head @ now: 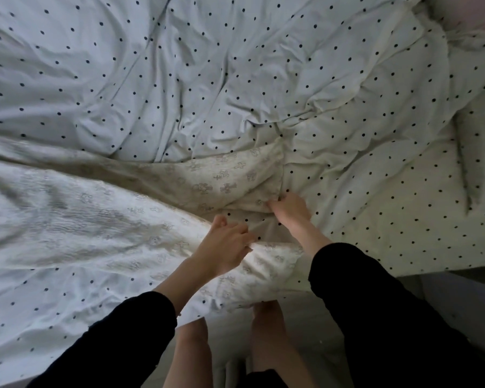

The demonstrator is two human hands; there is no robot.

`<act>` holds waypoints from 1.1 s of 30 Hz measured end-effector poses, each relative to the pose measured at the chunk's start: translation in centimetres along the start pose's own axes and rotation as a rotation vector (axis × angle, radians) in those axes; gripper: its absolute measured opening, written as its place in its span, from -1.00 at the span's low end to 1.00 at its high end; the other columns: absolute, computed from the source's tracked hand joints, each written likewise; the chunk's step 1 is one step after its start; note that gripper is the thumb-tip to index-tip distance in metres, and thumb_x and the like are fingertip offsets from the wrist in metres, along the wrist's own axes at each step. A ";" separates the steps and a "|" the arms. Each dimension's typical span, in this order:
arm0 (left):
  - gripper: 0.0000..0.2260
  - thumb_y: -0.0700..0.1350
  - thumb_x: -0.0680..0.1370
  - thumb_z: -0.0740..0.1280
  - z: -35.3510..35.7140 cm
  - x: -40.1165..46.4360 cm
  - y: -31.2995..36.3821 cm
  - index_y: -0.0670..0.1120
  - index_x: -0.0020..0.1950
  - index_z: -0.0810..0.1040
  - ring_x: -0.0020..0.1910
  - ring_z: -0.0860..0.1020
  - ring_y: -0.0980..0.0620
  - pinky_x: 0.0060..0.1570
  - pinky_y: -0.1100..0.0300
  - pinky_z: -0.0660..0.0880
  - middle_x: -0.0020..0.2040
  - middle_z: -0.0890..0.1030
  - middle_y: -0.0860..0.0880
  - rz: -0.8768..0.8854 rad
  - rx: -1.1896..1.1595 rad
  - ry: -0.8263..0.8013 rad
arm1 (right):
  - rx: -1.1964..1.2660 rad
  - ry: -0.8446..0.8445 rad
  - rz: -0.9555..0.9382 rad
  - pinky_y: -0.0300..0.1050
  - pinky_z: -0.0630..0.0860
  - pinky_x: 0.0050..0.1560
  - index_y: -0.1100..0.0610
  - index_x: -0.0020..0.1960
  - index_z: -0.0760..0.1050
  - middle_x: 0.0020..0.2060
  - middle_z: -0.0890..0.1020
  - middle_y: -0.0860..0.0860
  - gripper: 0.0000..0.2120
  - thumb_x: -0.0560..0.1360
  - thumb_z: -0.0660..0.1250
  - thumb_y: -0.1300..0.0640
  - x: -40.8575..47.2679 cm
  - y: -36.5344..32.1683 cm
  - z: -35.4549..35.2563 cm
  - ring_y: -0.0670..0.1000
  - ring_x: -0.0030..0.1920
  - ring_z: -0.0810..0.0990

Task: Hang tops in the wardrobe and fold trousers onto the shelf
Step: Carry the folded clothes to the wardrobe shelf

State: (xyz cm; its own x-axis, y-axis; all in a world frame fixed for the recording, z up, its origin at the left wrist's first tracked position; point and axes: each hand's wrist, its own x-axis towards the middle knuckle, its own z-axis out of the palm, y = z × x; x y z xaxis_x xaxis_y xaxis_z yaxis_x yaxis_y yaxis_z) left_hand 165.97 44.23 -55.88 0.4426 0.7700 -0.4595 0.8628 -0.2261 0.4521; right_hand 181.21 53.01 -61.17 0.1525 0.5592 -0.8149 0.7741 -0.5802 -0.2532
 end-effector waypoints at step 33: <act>-0.83 -0.08 0.56 0.31 -6.3 -2.5 2.5 -0.09 0.08 0.64 -0.03 0.58 0.08 0.01 0.17 0.44 0.01 0.66 0.06 0.116 -0.339 -0.117 | -0.128 -0.524 -0.285 0.02 0.40 0.29 -0.01 0.25 0.41 0.18 0.52 0.01 -0.50 0.37 0.49 0.01 -10.1 6.5 -4.8 0.09 0.24 0.48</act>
State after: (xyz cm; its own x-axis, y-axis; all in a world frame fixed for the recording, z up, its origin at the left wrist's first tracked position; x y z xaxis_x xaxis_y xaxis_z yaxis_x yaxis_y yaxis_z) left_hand 165.45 45.53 -48.76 0.5746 0.6730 -0.4657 0.6839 -0.0822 0.7250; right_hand 187.66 46.37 -52.08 -0.3695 0.2973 -0.8804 0.8125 -0.3564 -0.4614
